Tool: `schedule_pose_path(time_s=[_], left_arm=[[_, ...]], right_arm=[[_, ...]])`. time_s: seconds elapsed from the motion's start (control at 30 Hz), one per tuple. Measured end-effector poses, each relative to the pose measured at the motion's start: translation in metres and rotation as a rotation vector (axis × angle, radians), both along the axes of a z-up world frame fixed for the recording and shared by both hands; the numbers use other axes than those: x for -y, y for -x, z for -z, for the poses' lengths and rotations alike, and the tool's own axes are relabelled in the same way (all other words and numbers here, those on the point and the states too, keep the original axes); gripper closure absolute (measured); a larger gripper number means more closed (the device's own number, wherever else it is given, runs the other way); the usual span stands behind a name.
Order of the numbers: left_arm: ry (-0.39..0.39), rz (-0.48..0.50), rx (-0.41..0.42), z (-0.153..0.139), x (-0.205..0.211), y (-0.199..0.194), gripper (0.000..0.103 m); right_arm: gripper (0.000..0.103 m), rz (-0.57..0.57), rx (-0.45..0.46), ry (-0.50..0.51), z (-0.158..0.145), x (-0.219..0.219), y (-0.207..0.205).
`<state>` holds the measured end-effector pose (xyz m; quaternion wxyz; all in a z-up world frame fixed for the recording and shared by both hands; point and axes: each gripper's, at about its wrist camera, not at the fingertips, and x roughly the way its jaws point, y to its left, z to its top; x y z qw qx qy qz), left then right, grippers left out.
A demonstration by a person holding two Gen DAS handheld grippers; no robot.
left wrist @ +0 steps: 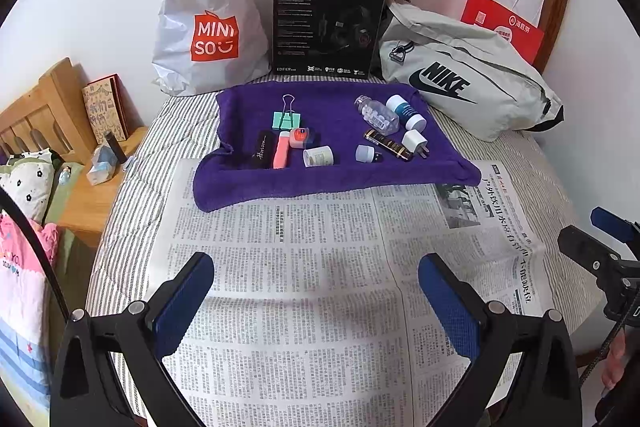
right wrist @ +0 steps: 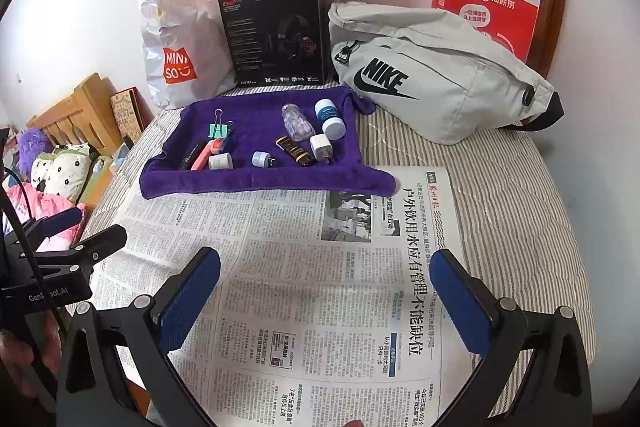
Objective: Organize rigid objects
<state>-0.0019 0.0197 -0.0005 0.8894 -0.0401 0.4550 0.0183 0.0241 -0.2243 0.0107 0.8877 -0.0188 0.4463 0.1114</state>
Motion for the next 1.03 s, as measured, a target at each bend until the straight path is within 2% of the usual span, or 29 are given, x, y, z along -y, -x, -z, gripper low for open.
schedule_pose_path(time_s=[1.03], left_arm=[[-0.008,0.007,0.014,-0.0039,-0.0040,-0.0035,0.000]], right_arm=[[0.000,-0.002,0.003,0.019,0.0008,0.0037,-0.0038]])
